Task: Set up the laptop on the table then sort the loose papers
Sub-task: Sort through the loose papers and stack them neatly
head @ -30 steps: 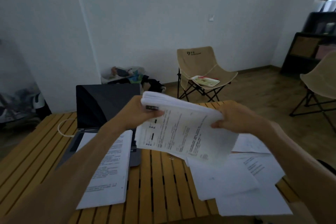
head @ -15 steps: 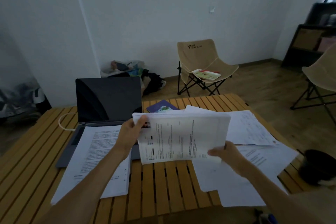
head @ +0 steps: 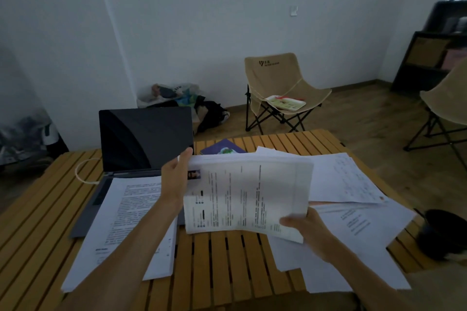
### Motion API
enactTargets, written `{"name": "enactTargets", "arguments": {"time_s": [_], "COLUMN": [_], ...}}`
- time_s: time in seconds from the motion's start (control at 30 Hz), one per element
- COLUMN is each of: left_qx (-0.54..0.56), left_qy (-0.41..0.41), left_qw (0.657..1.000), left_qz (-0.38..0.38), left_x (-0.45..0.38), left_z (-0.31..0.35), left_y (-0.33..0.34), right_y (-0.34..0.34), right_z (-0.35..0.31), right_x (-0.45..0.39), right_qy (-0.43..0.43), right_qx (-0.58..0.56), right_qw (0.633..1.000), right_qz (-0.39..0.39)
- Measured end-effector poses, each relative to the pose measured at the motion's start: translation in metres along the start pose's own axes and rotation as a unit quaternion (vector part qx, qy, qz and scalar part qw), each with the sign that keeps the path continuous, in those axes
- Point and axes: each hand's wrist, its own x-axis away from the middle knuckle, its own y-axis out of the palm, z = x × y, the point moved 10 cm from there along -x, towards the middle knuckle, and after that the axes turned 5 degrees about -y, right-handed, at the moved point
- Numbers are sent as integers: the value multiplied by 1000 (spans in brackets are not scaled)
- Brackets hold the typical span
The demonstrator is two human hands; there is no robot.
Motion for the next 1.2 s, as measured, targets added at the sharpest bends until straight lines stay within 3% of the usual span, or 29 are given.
{"name": "enactTargets", "arguments": {"time_s": [0.2,0.3,0.5,0.63,0.73,0.9,1.07,1.2], "left_qx": [-11,-16,-16,4,-9,-10,12,19], "left_qy": [29,50,49,63,67,6,-51,-53], "left_qw": [999,998,999,995,991,996,992,996], "left_qz": [17,40,9,78,113,92,119,64], "left_x": [4,0,2,5,0,-5,-5,-8], "left_z": [3,3,-1,20,27,0,-12,10], "left_y": [-1,-16,-8,-5,-12,-11,-19,-14], "right_y": [-3,1,3,0,3,9,18,18], "right_z": [-2,-7,-21,-26,-29,-30,-21,-40], "right_x": [6,13,20,18,12,13,16,25], "right_qy": [-2,-15,-62,-74,-73,-79,-87,-104], "right_qx": [15,35,50,39,40,35,70,120], "right_qw": [996,995,993,986,989,992,992,985], "right_qz": [91,96,92,142,119,92,57,74]}}
